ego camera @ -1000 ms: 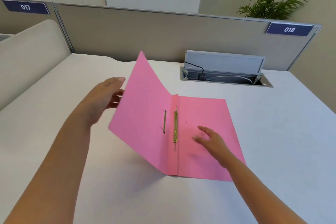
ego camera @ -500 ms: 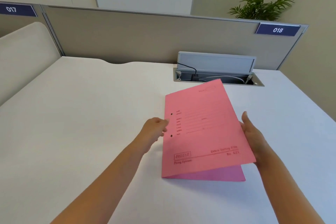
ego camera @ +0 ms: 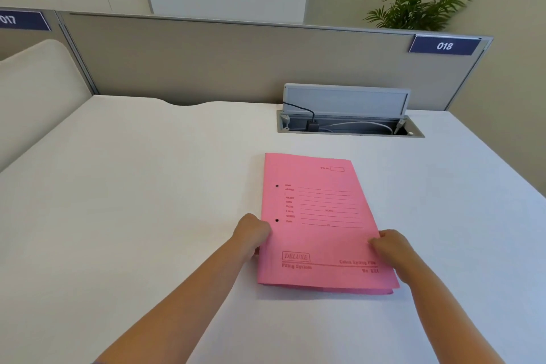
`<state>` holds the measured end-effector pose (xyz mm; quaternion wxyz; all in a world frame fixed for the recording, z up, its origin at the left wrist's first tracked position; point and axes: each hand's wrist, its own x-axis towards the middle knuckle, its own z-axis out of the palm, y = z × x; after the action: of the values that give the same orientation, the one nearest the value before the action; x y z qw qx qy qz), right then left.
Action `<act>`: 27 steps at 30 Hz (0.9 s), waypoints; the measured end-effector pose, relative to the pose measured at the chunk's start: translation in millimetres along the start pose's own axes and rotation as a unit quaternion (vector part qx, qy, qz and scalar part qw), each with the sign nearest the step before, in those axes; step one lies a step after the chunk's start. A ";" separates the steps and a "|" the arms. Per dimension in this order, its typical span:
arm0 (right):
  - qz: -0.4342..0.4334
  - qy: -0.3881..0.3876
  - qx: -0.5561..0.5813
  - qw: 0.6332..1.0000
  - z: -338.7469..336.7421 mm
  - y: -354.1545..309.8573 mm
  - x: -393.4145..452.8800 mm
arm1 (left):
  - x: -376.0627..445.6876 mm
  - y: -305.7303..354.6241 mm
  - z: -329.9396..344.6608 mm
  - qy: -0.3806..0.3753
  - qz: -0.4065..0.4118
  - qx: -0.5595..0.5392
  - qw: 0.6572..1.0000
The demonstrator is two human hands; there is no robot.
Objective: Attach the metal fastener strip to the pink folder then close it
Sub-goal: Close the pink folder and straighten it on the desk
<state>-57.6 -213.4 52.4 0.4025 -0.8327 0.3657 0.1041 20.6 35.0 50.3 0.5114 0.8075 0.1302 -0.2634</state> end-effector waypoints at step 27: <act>-0.062 0.008 -0.003 0.998 37.0 -126.3 79.7 | 78.0 50.5 -85.9 0.179 0.063 0.086 0.978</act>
<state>91.0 -176.1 66.0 0.4031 -0.8556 0.3162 0.0736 134.5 84.9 74.1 0.4243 0.8891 0.1453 -0.0917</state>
